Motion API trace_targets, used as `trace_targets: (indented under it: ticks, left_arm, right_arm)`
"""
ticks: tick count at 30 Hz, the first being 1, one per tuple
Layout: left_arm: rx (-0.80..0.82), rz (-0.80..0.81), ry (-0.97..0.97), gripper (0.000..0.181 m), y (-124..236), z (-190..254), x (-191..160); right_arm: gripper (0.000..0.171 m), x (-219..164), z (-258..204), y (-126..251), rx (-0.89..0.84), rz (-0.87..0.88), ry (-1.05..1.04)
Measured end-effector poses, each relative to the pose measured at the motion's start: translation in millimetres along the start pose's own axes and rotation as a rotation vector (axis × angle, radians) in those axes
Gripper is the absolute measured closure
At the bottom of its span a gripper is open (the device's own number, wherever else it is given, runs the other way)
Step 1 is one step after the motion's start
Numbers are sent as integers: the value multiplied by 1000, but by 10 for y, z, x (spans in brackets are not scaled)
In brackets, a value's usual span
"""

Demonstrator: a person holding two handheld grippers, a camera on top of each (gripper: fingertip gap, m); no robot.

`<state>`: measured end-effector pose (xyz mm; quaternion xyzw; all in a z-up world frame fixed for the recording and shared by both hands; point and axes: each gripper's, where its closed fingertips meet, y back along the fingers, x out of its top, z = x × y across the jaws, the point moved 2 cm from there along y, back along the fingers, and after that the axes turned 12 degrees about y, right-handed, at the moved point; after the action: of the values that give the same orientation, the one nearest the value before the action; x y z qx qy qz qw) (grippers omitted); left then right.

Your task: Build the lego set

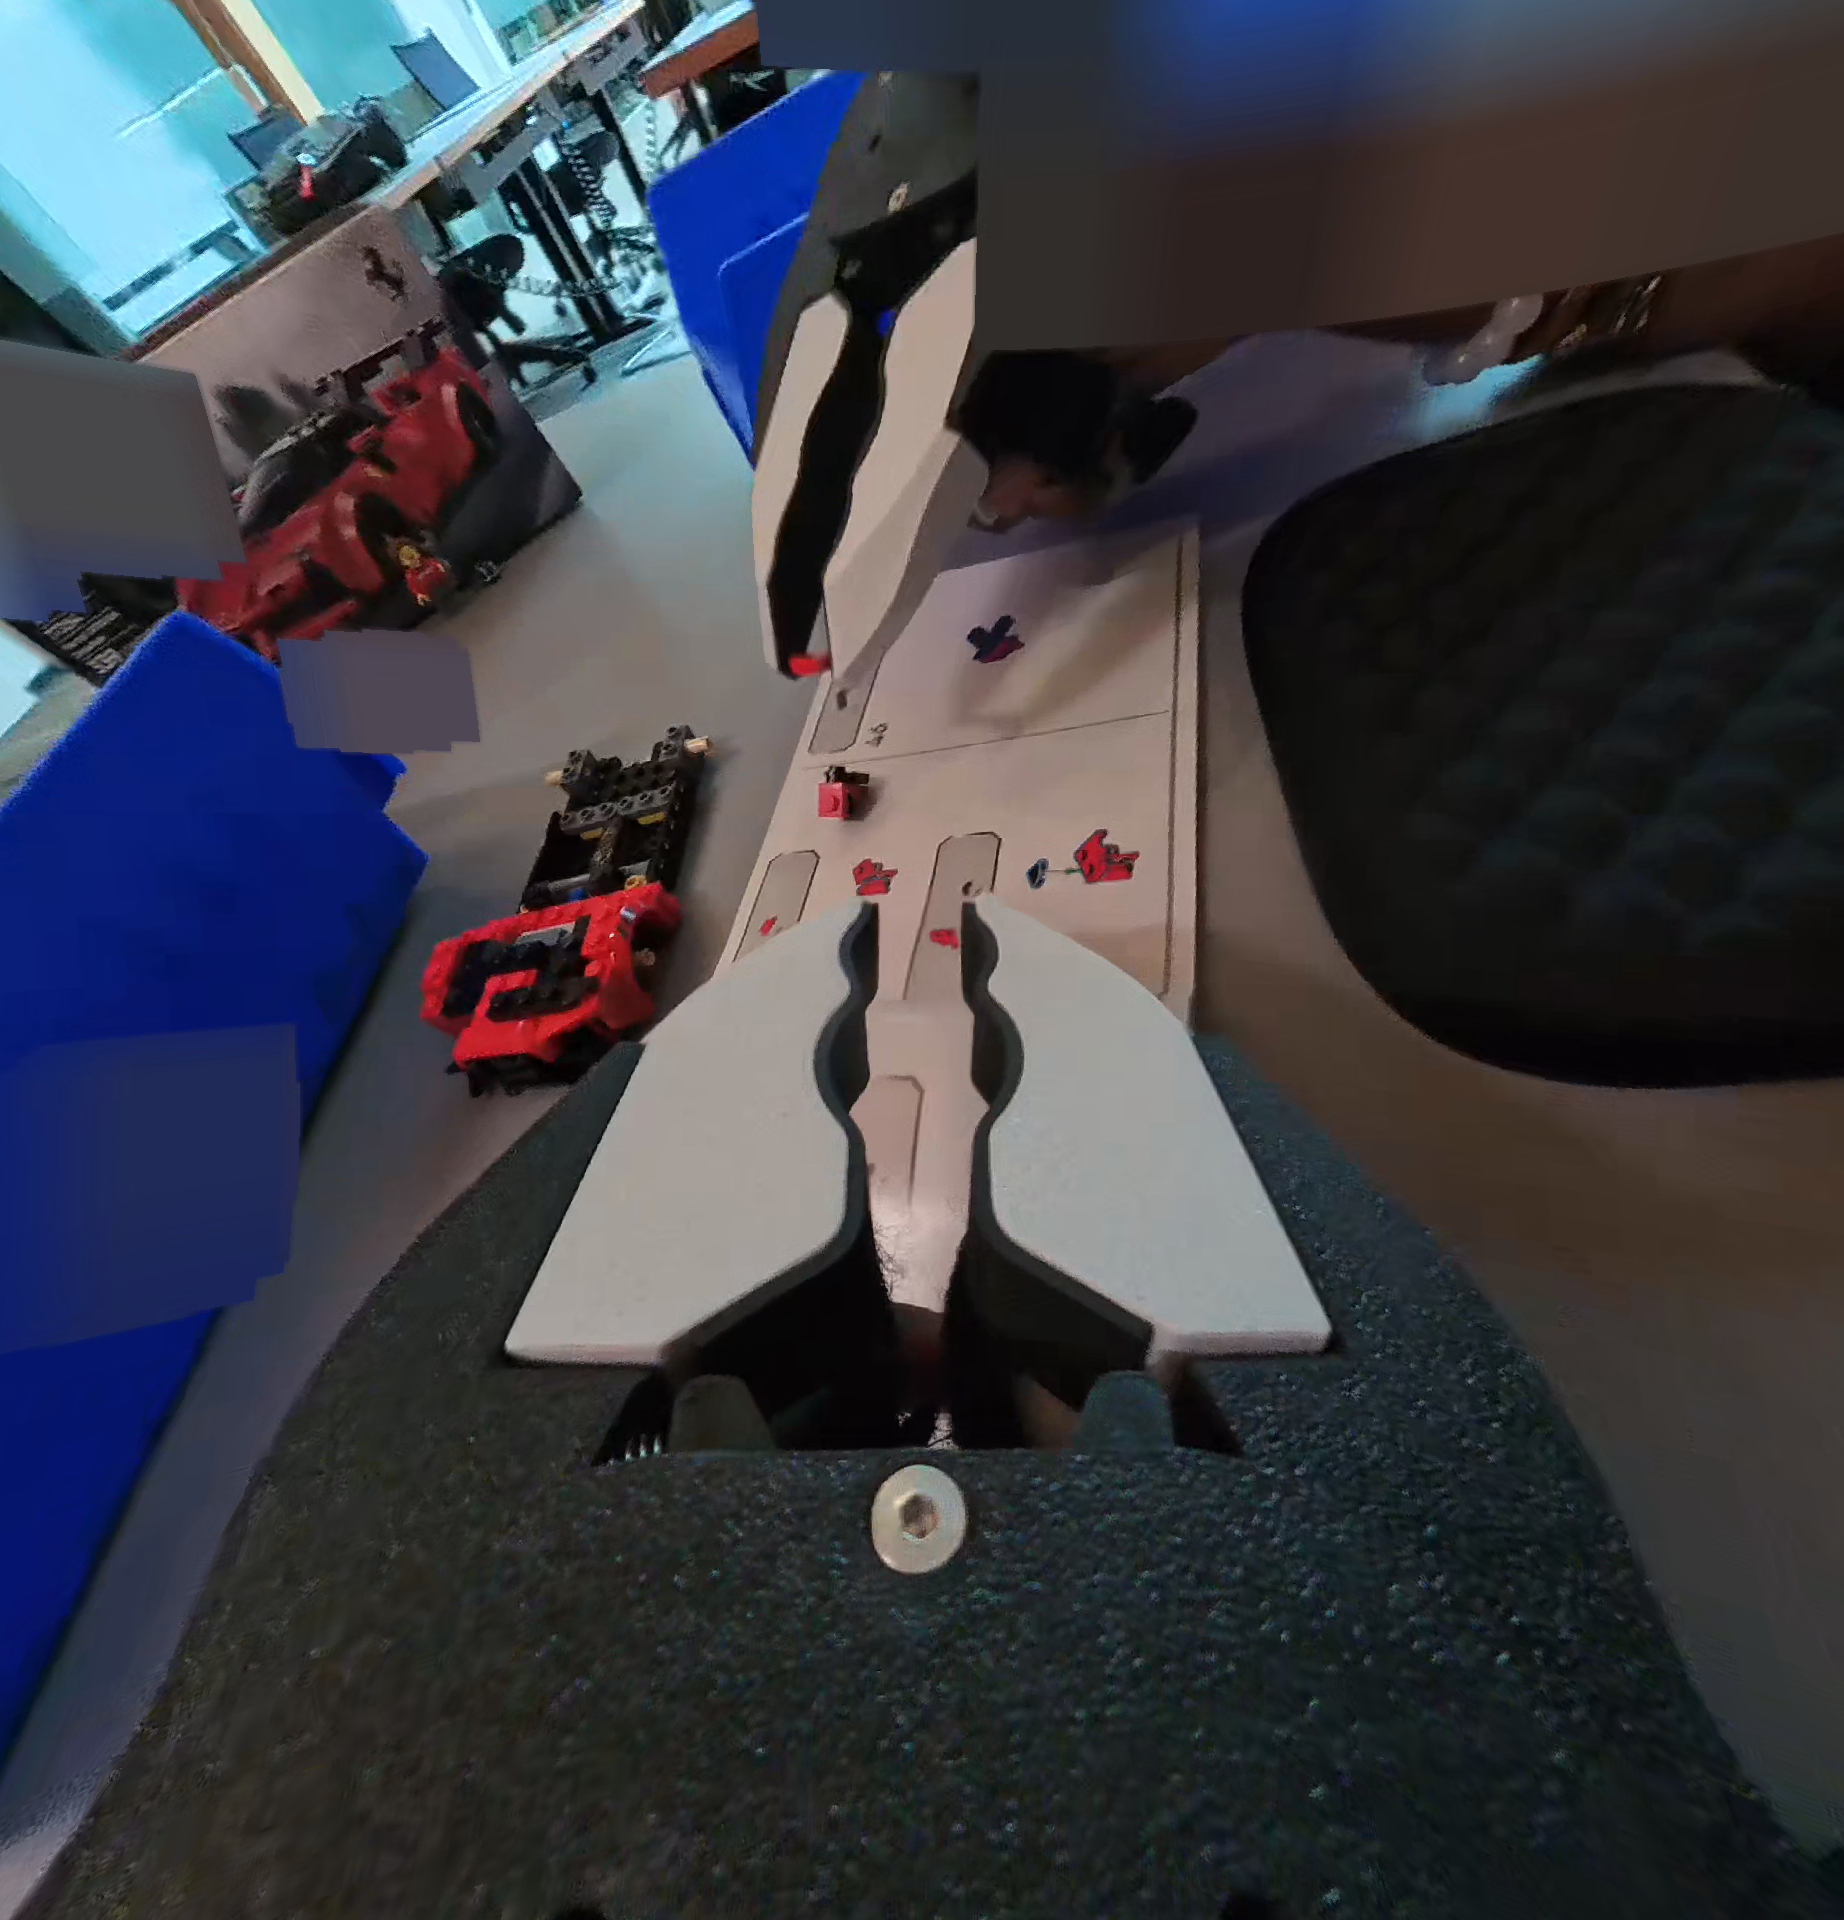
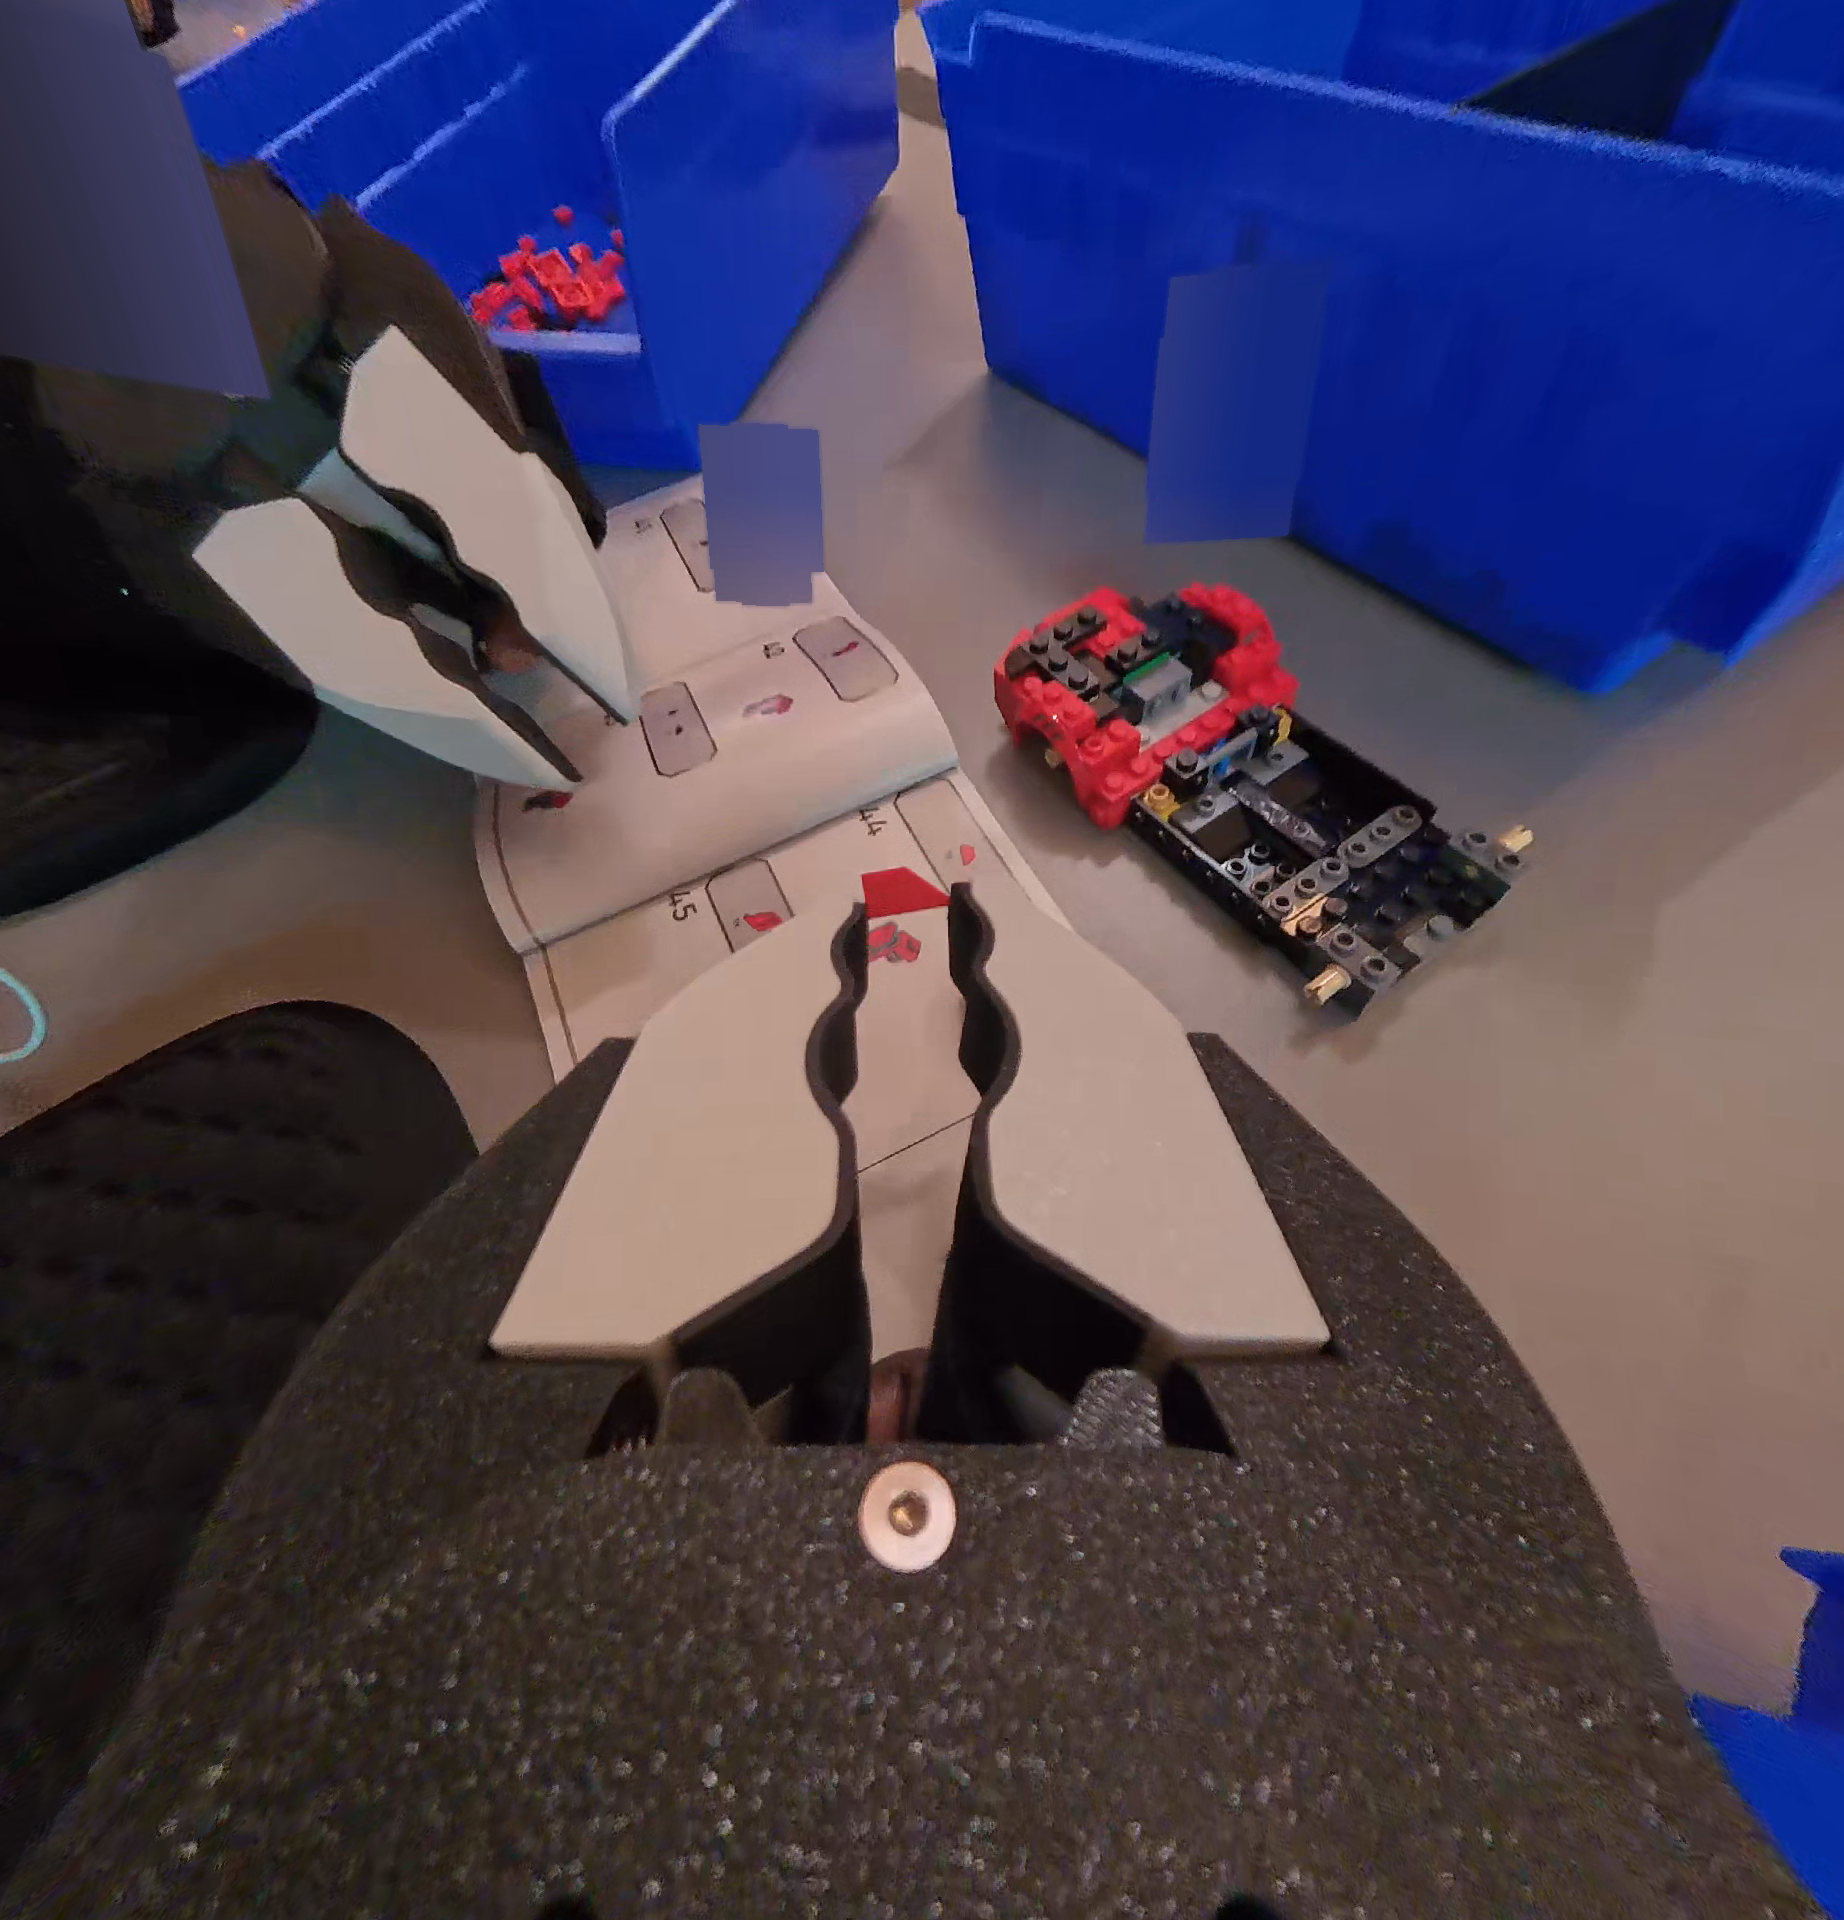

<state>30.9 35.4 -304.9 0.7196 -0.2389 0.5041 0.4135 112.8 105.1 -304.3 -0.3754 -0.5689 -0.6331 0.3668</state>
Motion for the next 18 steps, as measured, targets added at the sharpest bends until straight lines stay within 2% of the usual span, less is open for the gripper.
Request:
trace_targets:
  ticks: [3, 18]
  left_arm:
    - [-38, 9, 31, 166, -26, 47, 37]
    - [-18, 6, 38, 166, 2, -2, 21]
  right_arm:
    - [156, -61, -7, -24, 8, -42, -3]
    - [156, -228, 31, -45, -9, -152, -14]
